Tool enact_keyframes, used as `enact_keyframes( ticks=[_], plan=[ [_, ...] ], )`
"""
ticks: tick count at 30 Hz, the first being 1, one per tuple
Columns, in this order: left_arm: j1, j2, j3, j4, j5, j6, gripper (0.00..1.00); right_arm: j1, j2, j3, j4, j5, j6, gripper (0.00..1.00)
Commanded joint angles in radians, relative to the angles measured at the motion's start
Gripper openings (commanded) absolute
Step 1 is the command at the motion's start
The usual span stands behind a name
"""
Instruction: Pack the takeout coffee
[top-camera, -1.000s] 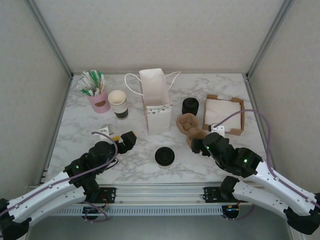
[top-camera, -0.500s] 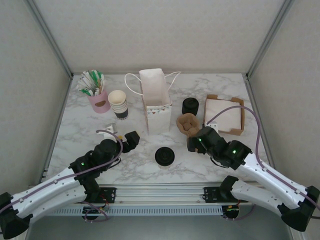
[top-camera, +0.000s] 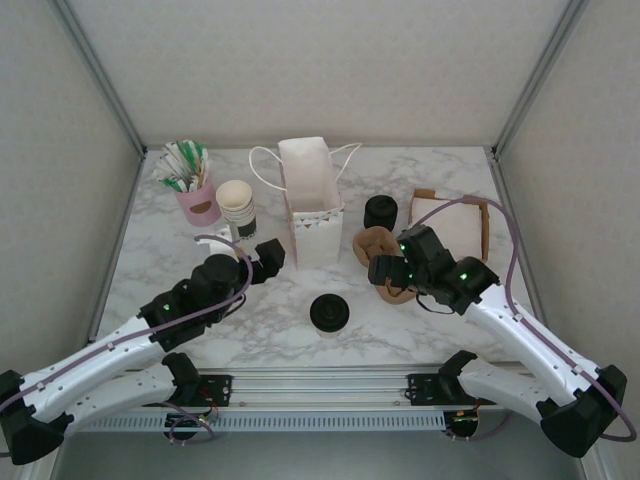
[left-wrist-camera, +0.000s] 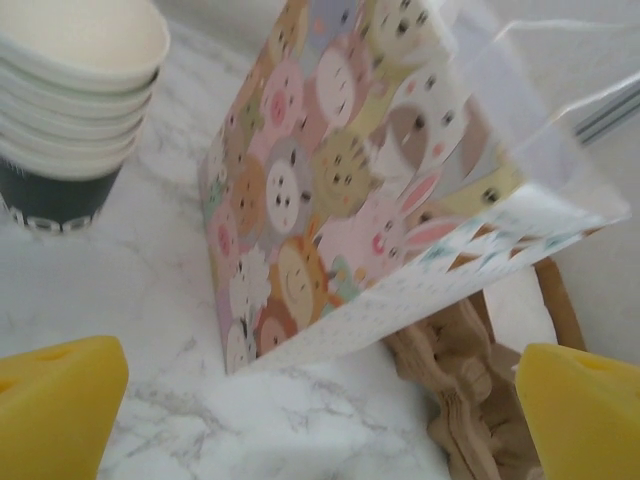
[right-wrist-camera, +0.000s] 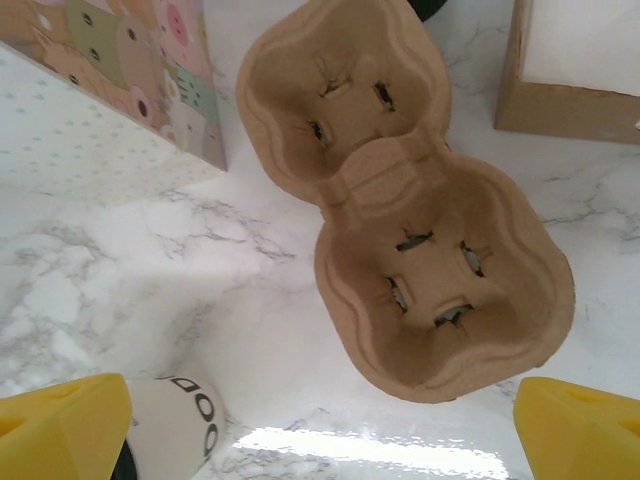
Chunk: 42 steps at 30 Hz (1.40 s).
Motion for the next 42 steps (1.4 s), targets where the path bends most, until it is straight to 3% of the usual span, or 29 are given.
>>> enact_keyframes(
  ticks=[1, 10, 23, 30, 36, 42],
  plan=[
    [0.015, -0.040, 0.053, -0.056, -0.050, 0.090, 1.00, -0.025, -0.007, 0.041, 0.038, -0.066, -0.028, 0.99],
    [0.103, -0.051, 0.127, -0.083, -0.017, 0.137, 1.00, -0.029, -0.015, 0.058, 0.131, -0.058, -0.114, 0.99],
    [0.213, 0.055, 0.231, -0.122, 0.060, 0.169, 0.99, -0.030, -0.040, 0.067, 0.101, -0.078, -0.181, 0.99],
    [0.267, 0.116, 0.270, -0.143, 0.128, 0.173, 0.91, -0.029, -0.039, 0.062, 0.088, -0.096, -0.199, 0.99],
    [0.273, 0.198, 0.345, -0.146, 0.274, 0.186, 0.77, -0.030, -0.005, 0.071, 0.033, -0.047, -0.192, 0.99],
    [0.276, 0.336, 0.474, -0.211, 0.281, 0.196, 0.78, -0.030, 0.028, 0.055, 0.034, -0.061, -0.183, 0.98]
  ],
)
